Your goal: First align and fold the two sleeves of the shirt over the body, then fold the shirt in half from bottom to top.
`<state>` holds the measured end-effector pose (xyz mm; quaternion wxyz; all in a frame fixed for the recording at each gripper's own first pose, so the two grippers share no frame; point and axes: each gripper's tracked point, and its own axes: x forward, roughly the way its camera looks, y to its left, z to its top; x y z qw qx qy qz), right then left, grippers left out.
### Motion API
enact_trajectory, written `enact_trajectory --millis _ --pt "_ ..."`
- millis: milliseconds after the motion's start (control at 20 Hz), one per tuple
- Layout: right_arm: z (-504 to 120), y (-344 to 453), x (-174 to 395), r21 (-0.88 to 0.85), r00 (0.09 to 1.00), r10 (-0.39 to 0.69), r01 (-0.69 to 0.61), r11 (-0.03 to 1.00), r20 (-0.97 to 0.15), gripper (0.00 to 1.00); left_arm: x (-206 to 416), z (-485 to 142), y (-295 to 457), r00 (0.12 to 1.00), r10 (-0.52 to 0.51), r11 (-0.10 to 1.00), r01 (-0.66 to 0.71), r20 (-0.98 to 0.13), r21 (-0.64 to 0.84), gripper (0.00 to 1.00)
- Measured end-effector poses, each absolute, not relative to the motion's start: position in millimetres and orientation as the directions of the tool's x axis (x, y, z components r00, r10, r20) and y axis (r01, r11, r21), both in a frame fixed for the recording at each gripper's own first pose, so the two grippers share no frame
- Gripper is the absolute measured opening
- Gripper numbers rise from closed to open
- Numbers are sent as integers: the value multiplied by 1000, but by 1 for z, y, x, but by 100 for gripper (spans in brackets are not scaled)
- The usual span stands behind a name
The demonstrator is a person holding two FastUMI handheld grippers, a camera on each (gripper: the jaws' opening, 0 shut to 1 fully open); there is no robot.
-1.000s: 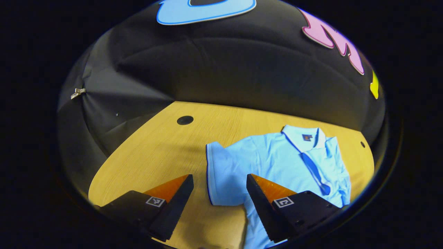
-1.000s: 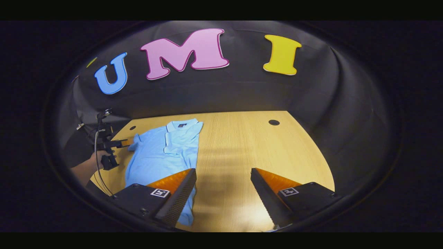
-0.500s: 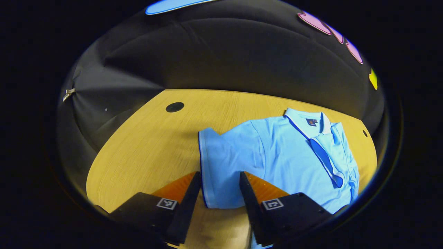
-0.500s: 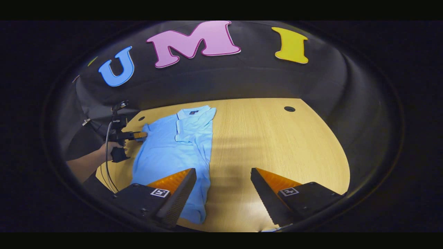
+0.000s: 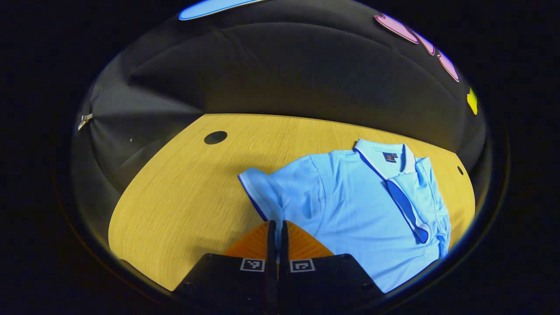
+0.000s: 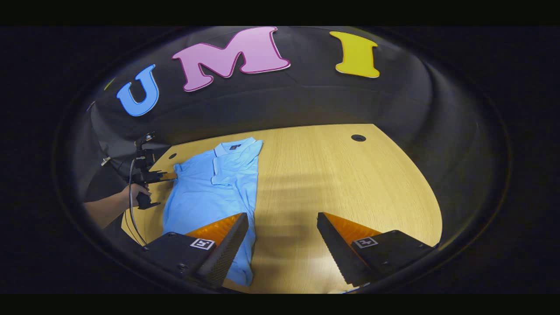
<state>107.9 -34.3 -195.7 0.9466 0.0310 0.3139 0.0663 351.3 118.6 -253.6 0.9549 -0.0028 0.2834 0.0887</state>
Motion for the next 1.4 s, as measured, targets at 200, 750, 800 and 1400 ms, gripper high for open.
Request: enact_trajectory --millis 200,750,800,1400 --pt "-194 -43 104 105 803 131 -85 991 -582 92 361 -215 87 868 124 992 -90 -481 93 6" --pt "-190 -37 80 106 817 135 -92 990 -561 92 338 -165 -69 905 -148 981 186 -399 59 12" --pt "-190 -37 76 105 818 134 -90 990 -559 92 334 -161 -82 905 -187 977 213 -383 25 30" --pt "-228 2 10 130 770 180 -126 983 -612 99 131 -184 -26 890 -154 980 192 -430 48 98"
